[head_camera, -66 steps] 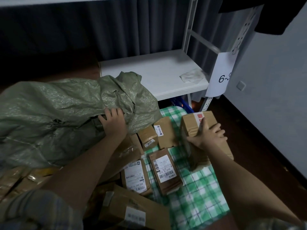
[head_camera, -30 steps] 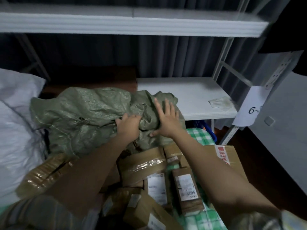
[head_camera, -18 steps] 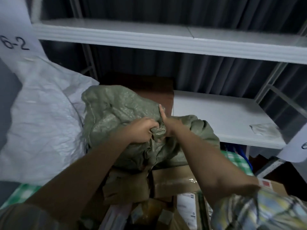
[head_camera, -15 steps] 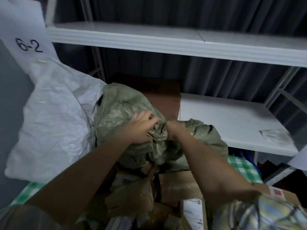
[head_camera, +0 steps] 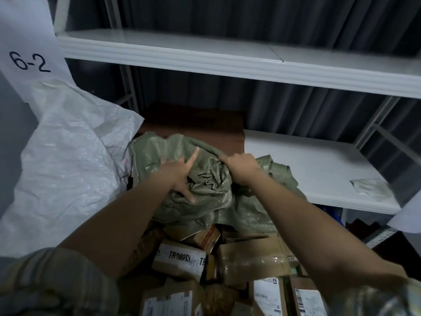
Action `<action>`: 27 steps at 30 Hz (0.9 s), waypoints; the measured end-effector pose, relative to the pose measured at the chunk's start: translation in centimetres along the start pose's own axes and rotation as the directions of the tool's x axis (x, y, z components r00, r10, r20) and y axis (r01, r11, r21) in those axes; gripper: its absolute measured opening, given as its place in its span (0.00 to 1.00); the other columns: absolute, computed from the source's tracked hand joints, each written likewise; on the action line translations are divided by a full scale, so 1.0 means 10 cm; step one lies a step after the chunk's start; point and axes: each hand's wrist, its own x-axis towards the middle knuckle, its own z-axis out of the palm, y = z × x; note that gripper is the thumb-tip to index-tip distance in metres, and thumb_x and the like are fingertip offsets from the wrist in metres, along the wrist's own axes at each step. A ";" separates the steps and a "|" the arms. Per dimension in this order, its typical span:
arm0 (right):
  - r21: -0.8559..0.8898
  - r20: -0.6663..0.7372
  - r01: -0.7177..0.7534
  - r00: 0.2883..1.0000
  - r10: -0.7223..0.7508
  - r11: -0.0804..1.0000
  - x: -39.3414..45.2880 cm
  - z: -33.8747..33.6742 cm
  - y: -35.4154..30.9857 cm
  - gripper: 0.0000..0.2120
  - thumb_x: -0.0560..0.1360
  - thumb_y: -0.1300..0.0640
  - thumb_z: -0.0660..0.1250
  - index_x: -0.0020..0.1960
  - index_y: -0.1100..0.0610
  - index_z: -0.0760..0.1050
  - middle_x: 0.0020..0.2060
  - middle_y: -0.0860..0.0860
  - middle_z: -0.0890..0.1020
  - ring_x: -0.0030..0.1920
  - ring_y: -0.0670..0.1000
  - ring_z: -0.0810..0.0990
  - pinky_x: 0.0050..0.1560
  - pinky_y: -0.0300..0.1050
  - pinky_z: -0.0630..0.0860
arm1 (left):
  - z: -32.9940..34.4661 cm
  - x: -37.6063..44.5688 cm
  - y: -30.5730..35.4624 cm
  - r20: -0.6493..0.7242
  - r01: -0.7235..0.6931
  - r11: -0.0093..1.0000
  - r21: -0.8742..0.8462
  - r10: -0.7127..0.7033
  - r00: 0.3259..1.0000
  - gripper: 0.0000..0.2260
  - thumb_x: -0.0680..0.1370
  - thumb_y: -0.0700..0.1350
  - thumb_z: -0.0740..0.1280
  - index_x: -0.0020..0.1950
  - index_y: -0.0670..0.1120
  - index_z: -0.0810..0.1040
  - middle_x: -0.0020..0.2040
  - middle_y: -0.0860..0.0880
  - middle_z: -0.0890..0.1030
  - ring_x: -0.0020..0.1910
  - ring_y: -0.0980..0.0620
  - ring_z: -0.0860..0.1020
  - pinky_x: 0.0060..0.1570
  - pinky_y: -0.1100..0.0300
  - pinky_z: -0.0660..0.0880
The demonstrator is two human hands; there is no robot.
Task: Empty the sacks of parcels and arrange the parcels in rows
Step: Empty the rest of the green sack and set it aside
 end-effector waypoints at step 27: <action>0.207 -0.261 -0.089 0.955 0.143 0.974 -0.02 -0.67 0.15 0.22 0.74 0.61 0.62 0.67 0.53 0.64 0.54 0.57 0.79 0.53 0.63 0.78 0.41 0.49 0.67 | -0.50 -0.17 0.00 -0.521 0.023 0.975 -0.223 -0.139 0.842 0.16 0.75 0.46 0.66 0.63 0.52 0.72 0.57 0.47 0.78 0.58 0.42 0.76 0.50 0.49 0.72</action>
